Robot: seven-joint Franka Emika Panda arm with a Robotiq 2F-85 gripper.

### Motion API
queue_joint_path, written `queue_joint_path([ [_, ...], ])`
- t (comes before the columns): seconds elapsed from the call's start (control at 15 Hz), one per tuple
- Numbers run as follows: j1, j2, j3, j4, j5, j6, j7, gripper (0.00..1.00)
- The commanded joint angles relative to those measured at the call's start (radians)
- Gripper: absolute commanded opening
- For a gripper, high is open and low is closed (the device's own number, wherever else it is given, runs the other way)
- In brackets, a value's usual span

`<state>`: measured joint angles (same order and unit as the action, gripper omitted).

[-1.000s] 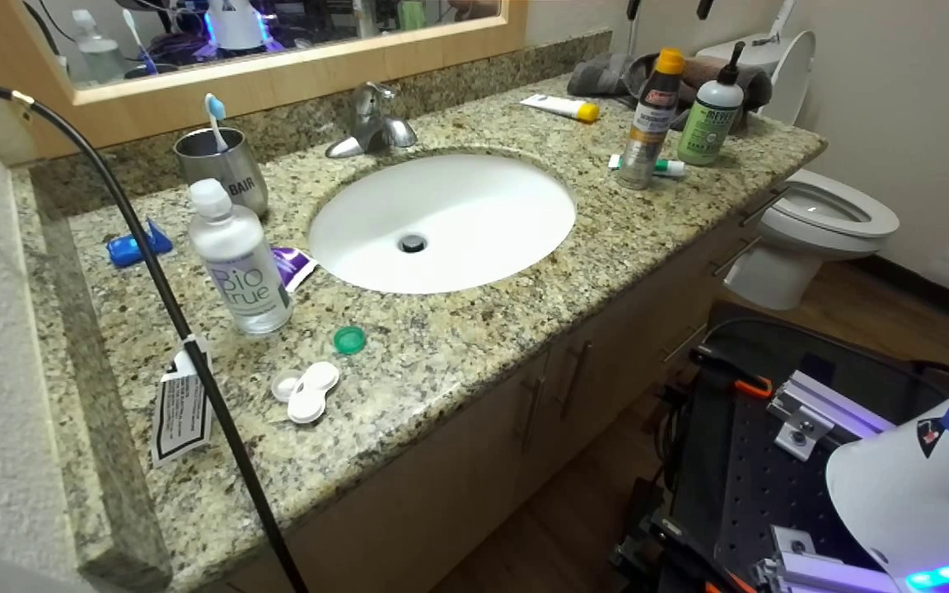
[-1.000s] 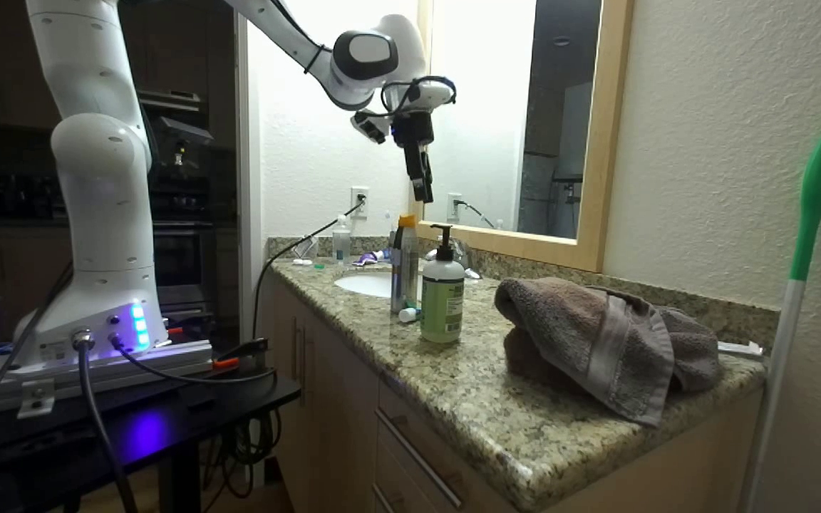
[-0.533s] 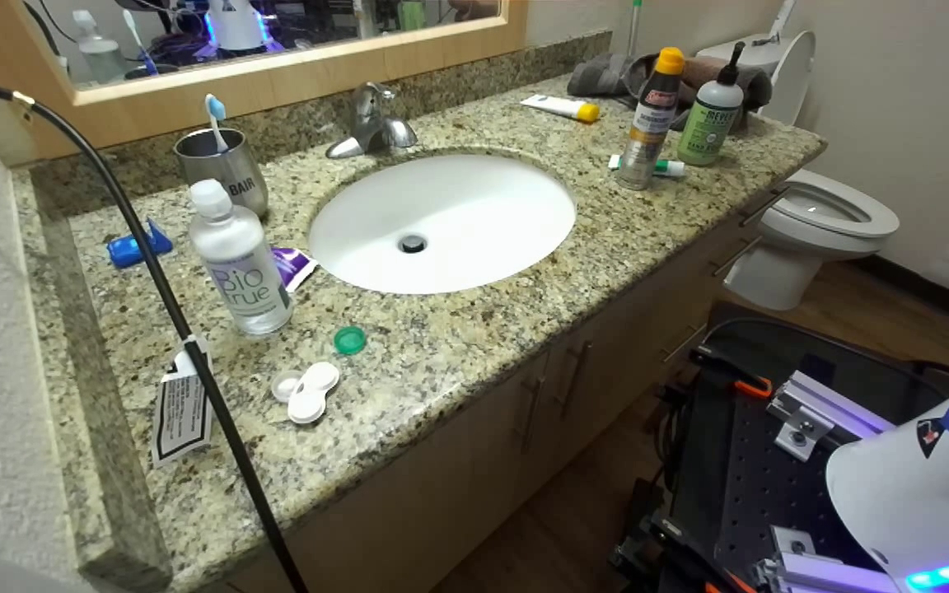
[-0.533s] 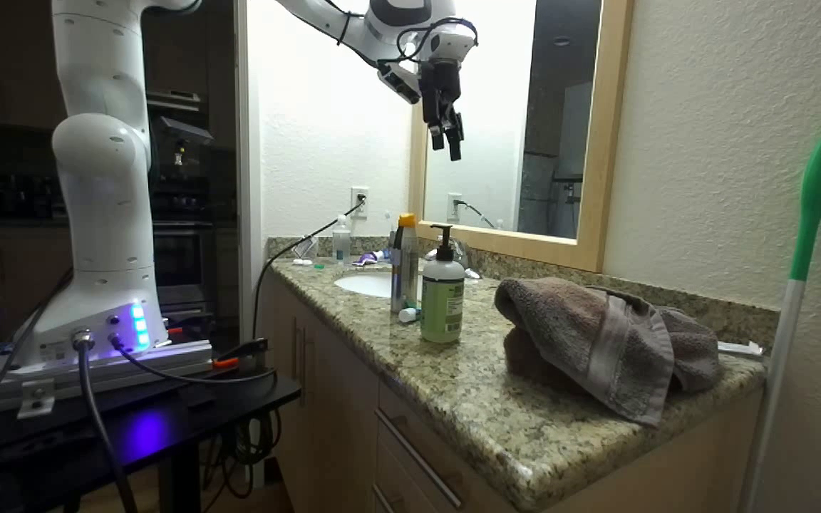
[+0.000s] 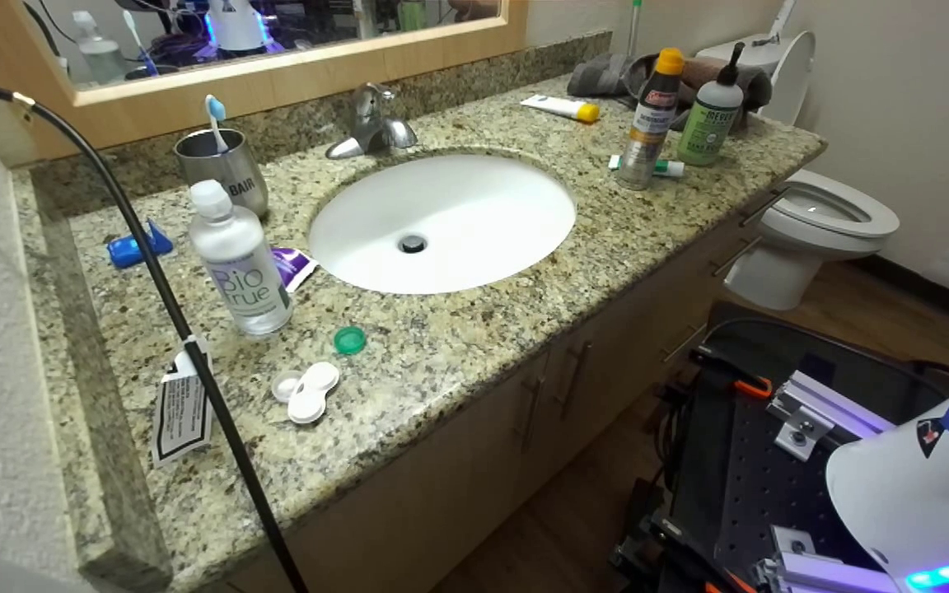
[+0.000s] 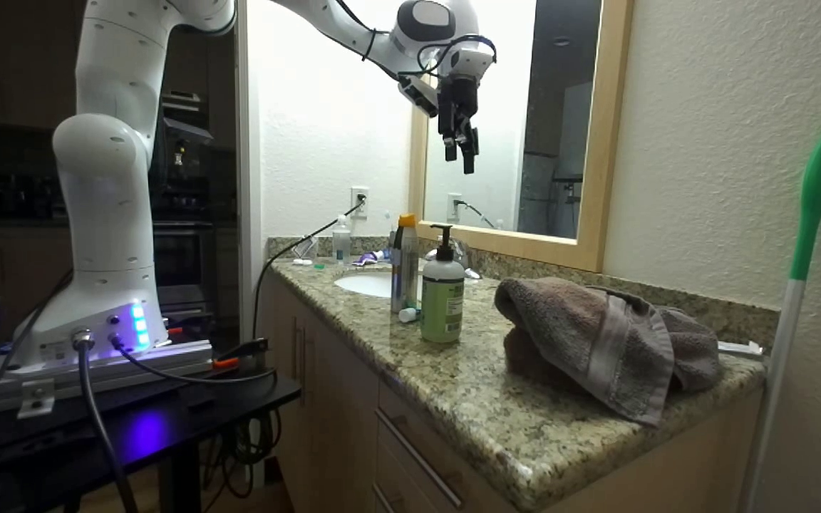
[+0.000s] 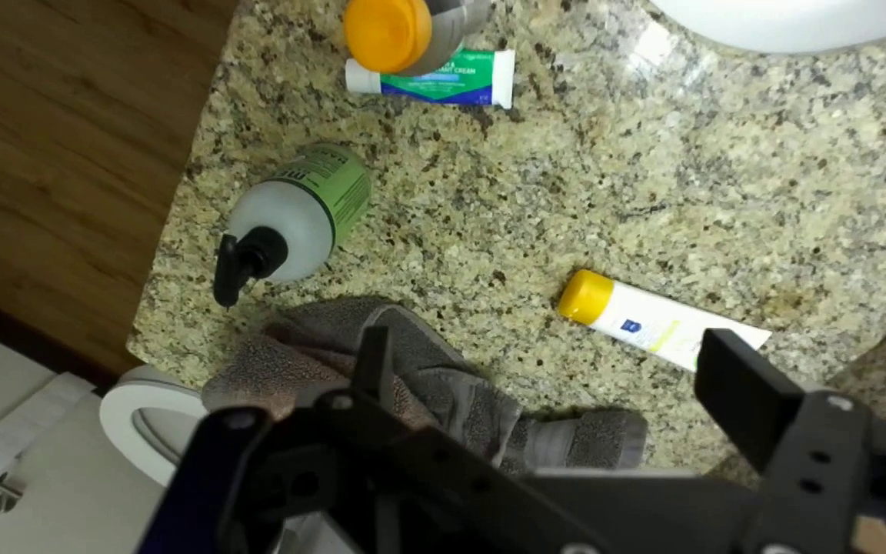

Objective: Move the two bottles to the bottom of the counter and then move the squeeze tube a forward

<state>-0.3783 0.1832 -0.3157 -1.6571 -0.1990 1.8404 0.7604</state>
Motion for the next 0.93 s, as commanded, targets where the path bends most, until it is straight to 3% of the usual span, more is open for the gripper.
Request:
queue_joint_path([
  [0.0,-0.02,0.215,-0.012,0.212,0.147,-0.154,-0.124,1.0],
  [0.13,-0.045,0.292,-0.011,0.299,0.234,-0.261,-0.161,1.0],
  [0.27,-0.047,0.38,-0.02,0.397,0.261,-0.323,-0.082,1.0],
  [0.4,-0.061,0.449,-0.045,0.495,0.266,-0.27,0.039,1.0],
  [0.47,-0.041,0.368,-0.028,0.358,0.23,-0.244,-0.016,1.0],
  [0.67,-0.052,0.431,-0.041,0.451,0.241,-0.245,0.031,1.0],
  [0.73,-0.065,0.429,-0.021,0.455,0.224,-0.298,-0.101,1.0],
  [0.87,-0.1,0.482,-0.014,0.533,0.233,-0.314,-0.226,1.0],
])
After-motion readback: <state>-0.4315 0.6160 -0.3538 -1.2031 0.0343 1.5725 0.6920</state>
